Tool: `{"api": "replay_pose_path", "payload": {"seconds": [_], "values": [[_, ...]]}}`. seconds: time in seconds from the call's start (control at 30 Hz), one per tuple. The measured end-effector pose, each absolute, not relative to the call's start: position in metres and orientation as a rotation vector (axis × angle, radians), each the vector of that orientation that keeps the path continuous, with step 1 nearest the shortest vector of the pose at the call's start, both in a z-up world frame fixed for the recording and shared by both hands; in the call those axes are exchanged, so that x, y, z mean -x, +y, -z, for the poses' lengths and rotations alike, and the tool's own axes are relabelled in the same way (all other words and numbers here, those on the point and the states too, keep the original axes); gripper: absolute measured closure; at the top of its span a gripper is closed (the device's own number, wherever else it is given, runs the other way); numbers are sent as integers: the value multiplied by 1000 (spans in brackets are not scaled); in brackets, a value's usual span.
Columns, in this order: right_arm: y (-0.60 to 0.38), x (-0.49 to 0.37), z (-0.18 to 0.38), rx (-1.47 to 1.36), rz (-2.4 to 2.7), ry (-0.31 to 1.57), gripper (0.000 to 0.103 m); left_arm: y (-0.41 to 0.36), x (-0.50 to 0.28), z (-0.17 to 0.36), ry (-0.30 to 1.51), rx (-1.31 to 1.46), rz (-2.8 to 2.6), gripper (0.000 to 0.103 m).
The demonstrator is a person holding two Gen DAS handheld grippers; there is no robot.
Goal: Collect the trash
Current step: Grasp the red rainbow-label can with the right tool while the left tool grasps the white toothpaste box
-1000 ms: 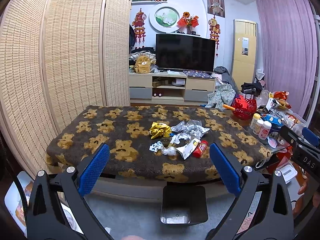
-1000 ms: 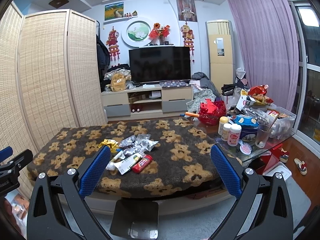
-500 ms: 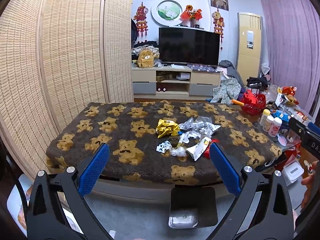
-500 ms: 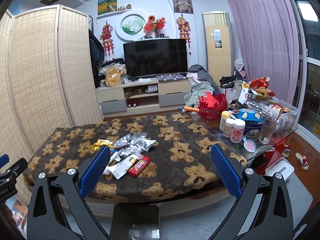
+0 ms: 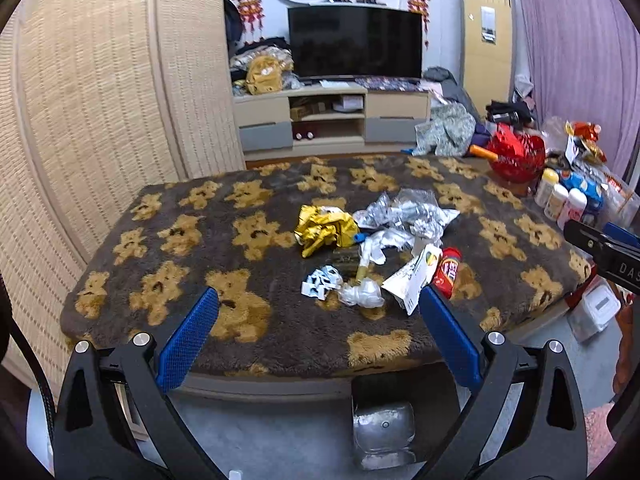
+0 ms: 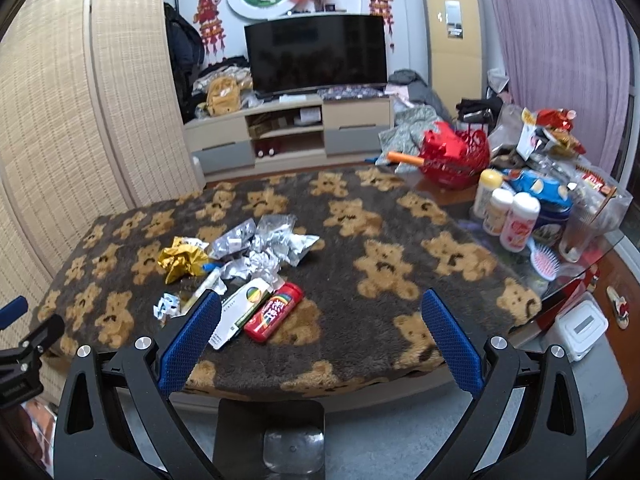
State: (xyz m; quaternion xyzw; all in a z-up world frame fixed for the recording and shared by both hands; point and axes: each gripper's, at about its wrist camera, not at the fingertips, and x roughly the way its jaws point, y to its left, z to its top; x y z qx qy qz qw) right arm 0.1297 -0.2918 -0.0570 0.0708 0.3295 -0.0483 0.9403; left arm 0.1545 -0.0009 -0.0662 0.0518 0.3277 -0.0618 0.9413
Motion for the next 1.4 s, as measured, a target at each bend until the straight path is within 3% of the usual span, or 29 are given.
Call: {"api": "replay_pose_path", "payload": {"seconds": [0.3, 0.4, 0.53, 0.63, 1.13, 1.4], "values": [[-286, -190, 108, -195, 51, 808, 13, -17, -204, 111, 775, -106, 217, 8], [-285, -212, 131, -279, -6, 878, 26, -22, -215, 122, 789, -112, 252, 11], [-276, -237, 159, -319, -36, 948, 50, -30, -228, 137, 819, -132, 301, 25], [-271, -249, 176, -340, -49, 994, 59, -36, -234, 146, 833, -144, 335, 29], [-255, -289, 215, -384, -78, 1085, 63, -66, -263, 179, 875, -170, 418, 32], [-274, -281, 210, -355, -68, 1071, 70, -84, -283, 188, 886, -170, 455, 33]]}}
